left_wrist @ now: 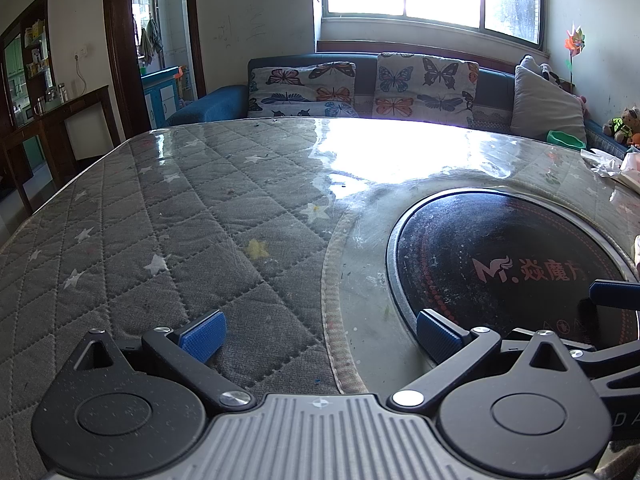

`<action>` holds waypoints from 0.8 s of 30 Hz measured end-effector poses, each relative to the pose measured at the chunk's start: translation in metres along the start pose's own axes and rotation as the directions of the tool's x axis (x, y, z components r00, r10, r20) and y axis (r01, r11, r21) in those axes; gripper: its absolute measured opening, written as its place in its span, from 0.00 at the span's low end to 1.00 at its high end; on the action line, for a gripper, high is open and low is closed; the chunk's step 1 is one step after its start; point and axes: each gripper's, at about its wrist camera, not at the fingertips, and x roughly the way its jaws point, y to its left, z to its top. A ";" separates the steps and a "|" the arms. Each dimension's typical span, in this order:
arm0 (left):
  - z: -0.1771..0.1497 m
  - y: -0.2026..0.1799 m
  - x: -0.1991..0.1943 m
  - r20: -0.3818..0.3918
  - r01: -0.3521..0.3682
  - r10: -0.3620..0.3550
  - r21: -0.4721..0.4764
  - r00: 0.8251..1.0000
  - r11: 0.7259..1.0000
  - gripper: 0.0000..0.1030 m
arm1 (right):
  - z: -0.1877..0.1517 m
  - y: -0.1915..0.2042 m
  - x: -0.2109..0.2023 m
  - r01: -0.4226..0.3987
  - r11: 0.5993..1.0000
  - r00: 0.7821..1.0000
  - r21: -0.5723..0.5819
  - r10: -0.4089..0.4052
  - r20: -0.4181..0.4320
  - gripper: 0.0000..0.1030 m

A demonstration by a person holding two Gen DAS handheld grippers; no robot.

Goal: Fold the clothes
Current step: 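Move both tools toward the cream shirt lying beside the hob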

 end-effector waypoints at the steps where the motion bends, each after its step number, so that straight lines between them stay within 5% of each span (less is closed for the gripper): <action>1: 0.000 0.000 0.000 0.000 0.000 0.000 0.000 1.000 1.000 1.00 | 0.000 0.000 0.000 -0.001 1.000 1.000 0.001 0.001 0.001 1.00; 24: -0.001 -0.019 -0.014 -0.057 -0.026 0.027 0.014 0.998 1.000 1.00 | -0.003 -0.008 -0.039 -0.037 0.999 0.998 -0.014 0.038 0.049 1.00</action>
